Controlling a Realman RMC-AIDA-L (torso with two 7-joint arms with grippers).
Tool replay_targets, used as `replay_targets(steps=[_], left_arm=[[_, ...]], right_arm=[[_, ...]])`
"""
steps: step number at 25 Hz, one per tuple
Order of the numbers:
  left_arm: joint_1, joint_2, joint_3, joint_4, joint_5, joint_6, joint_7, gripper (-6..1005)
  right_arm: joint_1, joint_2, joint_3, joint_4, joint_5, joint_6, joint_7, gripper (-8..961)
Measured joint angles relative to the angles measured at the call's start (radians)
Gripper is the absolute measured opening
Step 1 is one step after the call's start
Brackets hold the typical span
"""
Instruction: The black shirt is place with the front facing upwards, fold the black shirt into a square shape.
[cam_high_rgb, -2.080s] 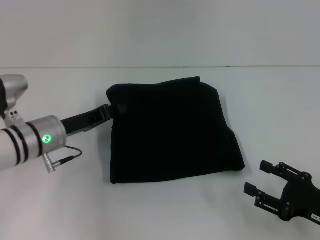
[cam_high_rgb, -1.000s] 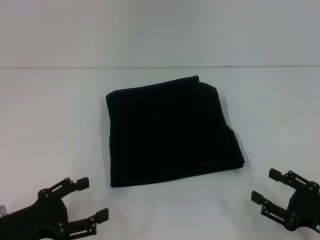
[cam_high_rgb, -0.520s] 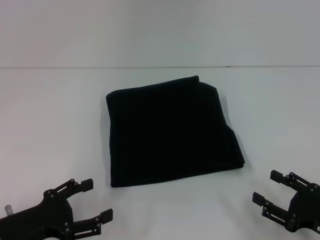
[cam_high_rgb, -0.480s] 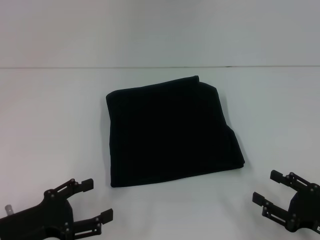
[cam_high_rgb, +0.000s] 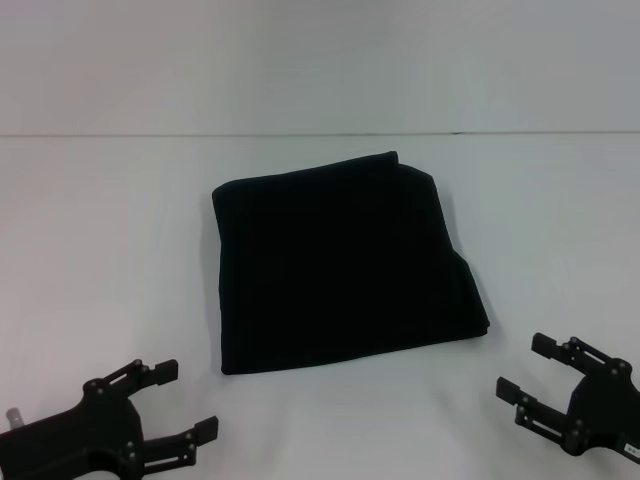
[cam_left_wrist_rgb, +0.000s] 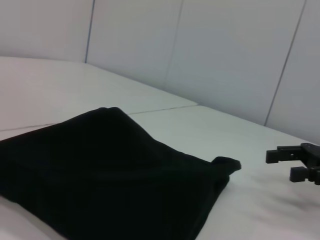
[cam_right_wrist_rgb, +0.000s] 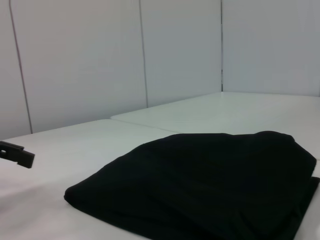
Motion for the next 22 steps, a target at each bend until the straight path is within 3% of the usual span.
replay_targets(steps=[13,22], left_arm=[[-0.004,0.002,-0.001,-0.006,0.0,-0.026,0.0,946],[-0.005,0.003,-0.001,-0.008,0.0,-0.025,0.001,946]], right_arm=[[0.063,0.0,-0.029,0.052,-0.004,0.007,-0.02,775],[0.068,0.0,-0.029,0.051,-0.003,0.009,-0.022,775]])
